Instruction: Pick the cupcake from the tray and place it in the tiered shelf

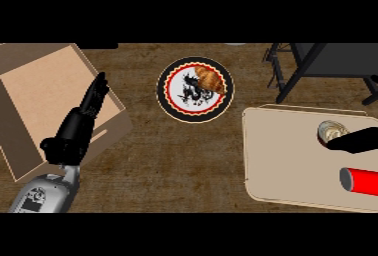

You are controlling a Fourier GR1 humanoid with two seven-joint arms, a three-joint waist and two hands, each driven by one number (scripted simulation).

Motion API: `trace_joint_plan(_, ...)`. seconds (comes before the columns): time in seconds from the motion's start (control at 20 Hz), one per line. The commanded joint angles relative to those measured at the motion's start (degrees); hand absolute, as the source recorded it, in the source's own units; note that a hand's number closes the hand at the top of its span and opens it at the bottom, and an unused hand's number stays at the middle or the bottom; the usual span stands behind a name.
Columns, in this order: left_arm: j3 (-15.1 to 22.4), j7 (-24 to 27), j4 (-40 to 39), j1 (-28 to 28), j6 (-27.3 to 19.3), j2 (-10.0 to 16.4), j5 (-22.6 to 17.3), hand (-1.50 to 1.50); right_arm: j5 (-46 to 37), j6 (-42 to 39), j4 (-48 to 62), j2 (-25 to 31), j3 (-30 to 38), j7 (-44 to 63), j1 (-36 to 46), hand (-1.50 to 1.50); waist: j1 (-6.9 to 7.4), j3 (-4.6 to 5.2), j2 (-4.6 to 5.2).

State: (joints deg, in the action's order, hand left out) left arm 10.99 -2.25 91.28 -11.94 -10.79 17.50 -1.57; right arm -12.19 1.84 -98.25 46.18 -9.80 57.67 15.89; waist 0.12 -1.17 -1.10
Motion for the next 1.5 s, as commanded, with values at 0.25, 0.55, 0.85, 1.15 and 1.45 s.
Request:
trace_joint_plan(0.25, 1.87, 2.39, -7.96, 3.06, 0.92, -4.28, 0.58, 0.0, -2.55, -0.8, 3.33, -2.54, -0.59, 0.21, -0.33, -1.5, -0.61, 1.22, 1.43)
trace_joint_plan(0.55, 1.42, -2.77, -5.39, 0.44, 0.58, -4.68, 1.55, 0.0, -2.74, -3.14, 5.41, -3.04, -0.52, 0.0, 0.25, -1.5, -0.51, 1.17, 1.3)
trace_joint_plan(0.85, -0.22, -1.99, -5.65, 1.51, 3.41, -4.25, -0.19, 0.0, -4.96, -2.35, 6.85, -4.49, -0.4, -0.71, 0.21, -1.5, -0.44, 1.2, 1.27)
trace_joint_plan(1.15, -2.88, -0.69, -5.59, 2.31, 5.36, -2.94, -1.1, 0.0, -9.53, 0.34, 11.63, -8.63, -2.98, -3.82, -2.31, -1.5, -0.26, 1.18, 1.31)
trace_joint_plan(1.45, -2.03, -0.88, -6.76, 1.28, 4.39, -4.69, 1.43, 0.0, -9.71, -0.49, 16.66, -9.39, -0.75, -6.37, 0.81, -1.5, -0.28, 1.16, 1.34)
